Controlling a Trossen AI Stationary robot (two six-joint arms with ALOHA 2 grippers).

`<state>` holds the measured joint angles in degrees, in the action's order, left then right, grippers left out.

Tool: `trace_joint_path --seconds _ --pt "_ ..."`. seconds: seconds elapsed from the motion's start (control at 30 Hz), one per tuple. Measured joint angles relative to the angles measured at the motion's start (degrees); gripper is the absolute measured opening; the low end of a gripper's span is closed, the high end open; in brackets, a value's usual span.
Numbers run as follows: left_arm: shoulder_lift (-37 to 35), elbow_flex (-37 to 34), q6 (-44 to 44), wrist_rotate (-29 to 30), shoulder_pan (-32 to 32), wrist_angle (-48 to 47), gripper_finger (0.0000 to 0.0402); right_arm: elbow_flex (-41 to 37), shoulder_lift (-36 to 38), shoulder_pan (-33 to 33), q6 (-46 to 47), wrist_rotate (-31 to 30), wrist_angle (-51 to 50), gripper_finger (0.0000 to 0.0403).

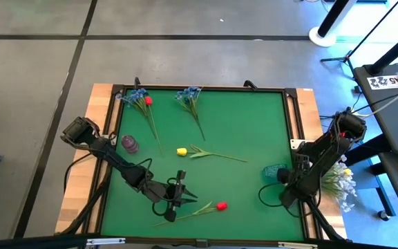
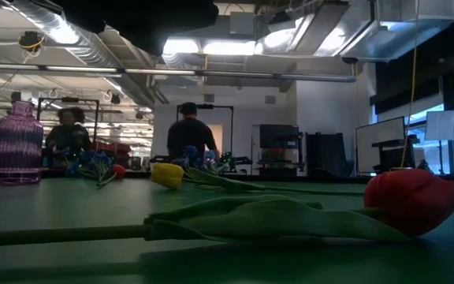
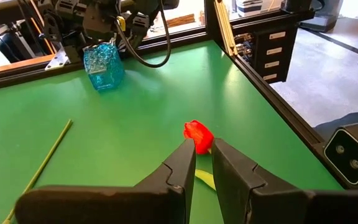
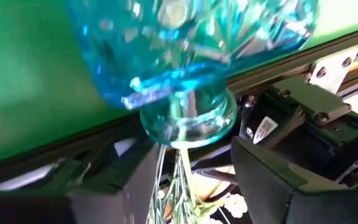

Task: Sort flowers into vase by color
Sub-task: Adjust the blue vase

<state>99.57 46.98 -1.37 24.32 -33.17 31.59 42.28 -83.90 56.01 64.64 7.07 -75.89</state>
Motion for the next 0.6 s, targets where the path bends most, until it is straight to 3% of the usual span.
trace_joint_path --seconds 0.2,0.47,0.6 --pt "0.0 0.0 0.0 0.0 0.0 -0.1 0.0050 -0.1 0.0 0.0 2.6 -1.9 0.6 0.0177" --pt "0.0 0.0 0.0 0.0 0.0 -0.1 0.0050 -0.1 0.0 -0.2 2.8 -1.4 1.3 0.0175" --pt "0.0 0.0 0.0 0.0 0.0 -0.1 0.0050 -0.9 0.0 -0.1 4.0 2.2 5.4 0.0175"
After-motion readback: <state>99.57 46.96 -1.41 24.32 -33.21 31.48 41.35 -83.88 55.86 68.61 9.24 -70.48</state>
